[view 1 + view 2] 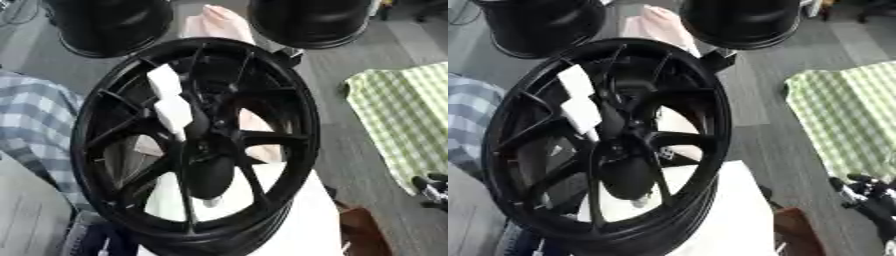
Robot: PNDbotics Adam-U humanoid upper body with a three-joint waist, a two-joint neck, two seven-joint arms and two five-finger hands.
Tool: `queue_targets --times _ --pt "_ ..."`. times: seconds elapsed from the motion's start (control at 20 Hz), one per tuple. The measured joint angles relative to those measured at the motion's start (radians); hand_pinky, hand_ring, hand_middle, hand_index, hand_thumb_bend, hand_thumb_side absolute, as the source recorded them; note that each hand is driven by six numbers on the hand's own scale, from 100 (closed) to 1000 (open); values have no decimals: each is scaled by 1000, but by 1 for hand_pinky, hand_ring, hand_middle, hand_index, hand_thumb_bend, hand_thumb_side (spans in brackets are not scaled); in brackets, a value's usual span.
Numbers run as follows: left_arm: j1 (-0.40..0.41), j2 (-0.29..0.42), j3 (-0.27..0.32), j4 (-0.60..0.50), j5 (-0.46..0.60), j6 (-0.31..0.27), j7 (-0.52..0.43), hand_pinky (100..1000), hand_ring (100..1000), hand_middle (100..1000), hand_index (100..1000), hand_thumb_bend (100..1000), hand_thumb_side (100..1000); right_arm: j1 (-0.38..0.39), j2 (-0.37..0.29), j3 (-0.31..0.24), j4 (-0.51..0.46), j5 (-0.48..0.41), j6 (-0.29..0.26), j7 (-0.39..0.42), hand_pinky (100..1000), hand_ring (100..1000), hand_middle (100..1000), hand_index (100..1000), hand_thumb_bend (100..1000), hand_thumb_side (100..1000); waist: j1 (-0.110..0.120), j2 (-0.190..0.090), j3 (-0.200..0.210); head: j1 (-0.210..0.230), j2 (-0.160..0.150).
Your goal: Pull the pin out of the wheel hub.
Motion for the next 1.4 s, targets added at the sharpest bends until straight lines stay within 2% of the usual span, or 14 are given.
queue_targets --times 0.2,0.4,0.55,0.65,0.75,0.9,1.1,1.25,1.4 --pt "-126 66 -112 28 -35 -63 -213 742 648 600 755 553 475 12 0 -9 -12 8 -3 -6 492 629 512 680 604 265 4 13 4 -8 0" --pt "-219 83 -201 64 -62 -113 -408 744 650 607 758 541 504 18 0 -15 -21 18 -4 -12 492 630 512 680 604 265 8 18 7 -15 -1" --pt "-257 83 -251 92 -43 -122 -498 733 645 602 765 538 531 19 0 -15 -22 20 -5 -13 492 630 512 680 604 266 9 19 8 -19 -2" --pt "-264 83 -283 104 3 -100 -522 718 635 591 780 522 566 19 0 -15 -23 24 -5 -14 492 629 512 680 603 266 13 21 8 -22 -4" --pt "-264 84 -317 103 68 -44 -520 710 627 586 786 506 574 19 0 -15 -25 28 -5 -14 492 629 512 680 603 265 16 24 8 -26 -9" --pt "-262 98 -362 62 179 84 -475 701 620 579 786 501 578 19 0 -15 -28 32 -5 -14 492 629 512 680 603 265 17 24 7 -32 -11" --pt "-253 129 -414 -57 297 250 -367 694 617 579 787 517 577 19 -1 -15 -28 35 -5 -15 492 629 512 680 603 265 21 25 5 -36 -19" --pt "-253 146 -455 -157 351 361 -290 690 617 582 788 558 565 18 -1 -15 -31 37 -4 -15 492 629 512 680 602 266 23 26 2 -36 -20" --pt "-262 150 -491 -234 382 455 -239 688 617 585 789 539 580 18 -1 -15 -33 39 -4 -15 492 629 512 680 602 266 26 27 1 -38 -20"
